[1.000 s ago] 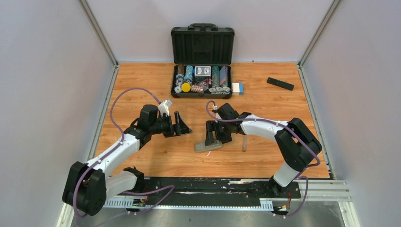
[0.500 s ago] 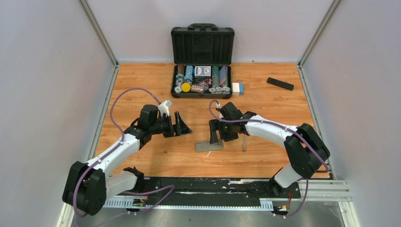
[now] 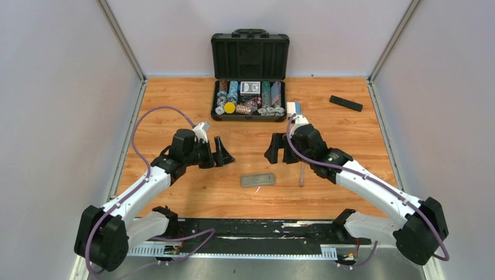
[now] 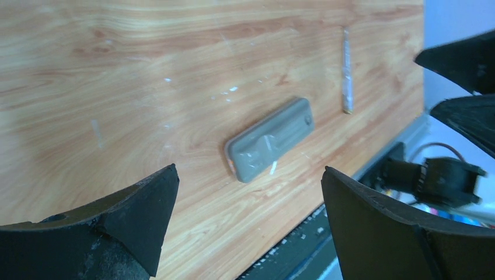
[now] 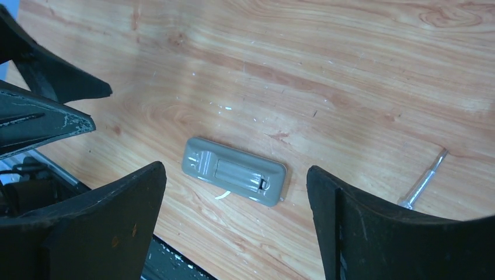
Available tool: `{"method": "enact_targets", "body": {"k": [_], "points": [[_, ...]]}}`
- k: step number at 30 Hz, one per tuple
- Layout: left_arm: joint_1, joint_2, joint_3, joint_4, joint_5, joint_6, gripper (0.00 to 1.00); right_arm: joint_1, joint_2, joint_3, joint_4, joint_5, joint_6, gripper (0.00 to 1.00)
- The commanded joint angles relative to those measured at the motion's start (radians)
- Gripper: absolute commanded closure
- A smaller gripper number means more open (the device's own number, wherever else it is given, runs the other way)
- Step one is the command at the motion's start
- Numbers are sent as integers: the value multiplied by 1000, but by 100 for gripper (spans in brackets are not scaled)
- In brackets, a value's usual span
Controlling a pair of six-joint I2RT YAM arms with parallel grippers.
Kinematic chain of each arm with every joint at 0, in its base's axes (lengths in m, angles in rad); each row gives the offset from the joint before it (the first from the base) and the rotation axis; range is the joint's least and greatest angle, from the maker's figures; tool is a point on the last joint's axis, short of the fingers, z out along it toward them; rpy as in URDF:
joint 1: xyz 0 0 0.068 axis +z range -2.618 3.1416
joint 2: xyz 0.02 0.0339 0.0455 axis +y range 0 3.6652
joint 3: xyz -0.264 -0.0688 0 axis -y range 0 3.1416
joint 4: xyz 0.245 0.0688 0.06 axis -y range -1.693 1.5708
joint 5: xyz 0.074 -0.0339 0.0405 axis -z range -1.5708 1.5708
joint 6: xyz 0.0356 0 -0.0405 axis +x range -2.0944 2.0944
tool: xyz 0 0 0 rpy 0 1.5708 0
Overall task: Unload the batteries from the remote control
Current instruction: Place the remote control at the center of the board, then remove the battery cover from the remote control.
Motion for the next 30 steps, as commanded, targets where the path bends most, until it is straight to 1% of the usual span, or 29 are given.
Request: {"method": "enact_targets", "body": {"k": [1,2,6,9,11,12,14,16,17,19,21,23,25,27,29,30], "points": [[-47,-58,78,-134,-265,88,0,1,-51,-100,130,81,143,8],[-60,-62,83,-160,-328,102,0,0,-49,-110,134,76,172,9],[-85,-54,99,-260,-540,117,0,-1,-15,-151,187,-54,249,11],[-91,-74,103,-313,-663,87,0,-1,13,-205,269,-119,287,15],[-91,-115,102,-340,-731,62,0,-1,38,-209,282,-143,283,16],[-91,-135,98,-345,-784,24,0,-1,49,-205,274,-144,278,16],[-90,-175,86,-354,-837,-26,0,-1,66,-198,259,-141,265,16],[-90,-211,61,-351,-858,-57,0,-2,78,-191,251,-142,253,16],[-90,-226,49,-336,-850,-64,0,-1,81,-188,250,-145,245,16],[-89,-253,22,-272,-774,-46,0,-1,94,-180,250,-156,231,17],[-88,-263,-5,-200,-660,-36,0,-1,115,-167,243,-170,218,18],[-88,-250,-50,-94,-518,-32,0,-1,141,-156,238,-183,216,21],[-90,-198,-75,-18,-395,-44,0,3,165,-146,239,-197,216,23],[-92,-108,-74,31,-262,-39,0,7,183,-138,239,-207,215,26],[-116,-20,-58,66,-188,-26,1,11,199,-131,239,-209,213,29],[-137,13,-47,74,-181,-18,2,13,207,-128,239,-211,212,31]]}}
